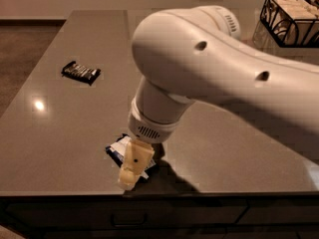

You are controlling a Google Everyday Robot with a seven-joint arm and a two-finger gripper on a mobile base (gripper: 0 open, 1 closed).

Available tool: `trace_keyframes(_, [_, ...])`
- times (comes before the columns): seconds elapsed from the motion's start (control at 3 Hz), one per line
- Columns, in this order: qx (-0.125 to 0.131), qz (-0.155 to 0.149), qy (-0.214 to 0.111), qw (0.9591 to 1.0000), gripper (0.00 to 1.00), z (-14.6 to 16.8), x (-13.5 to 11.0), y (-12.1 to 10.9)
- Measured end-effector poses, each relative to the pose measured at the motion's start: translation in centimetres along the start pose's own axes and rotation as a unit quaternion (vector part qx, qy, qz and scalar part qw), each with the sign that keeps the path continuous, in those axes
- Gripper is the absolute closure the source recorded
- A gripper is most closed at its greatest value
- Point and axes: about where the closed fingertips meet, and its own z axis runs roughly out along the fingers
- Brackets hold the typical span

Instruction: Move rxbar blueberry near rxbar chocolate

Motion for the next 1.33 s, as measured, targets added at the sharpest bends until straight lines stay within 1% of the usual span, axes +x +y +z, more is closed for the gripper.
trace_keyframes(0.33, [-0.003, -0.004, 0.009, 0.9999, 0.00, 1.4, -1.0, 0.4])
trace_keyframes(0.67, [-0.009, -0.005, 0.018, 0.9998, 0.17, 2.5, -1.3, 0.6])
trace_keyframes(1.0, [-0.018, -0.007, 0.024, 0.9995, 0.41, 2.8, -1.6, 0.4])
trace_keyframes(1.33, [-0.018, -0.009, 0.025, 0.9995, 0.64, 2.2, -2.2, -0.4])
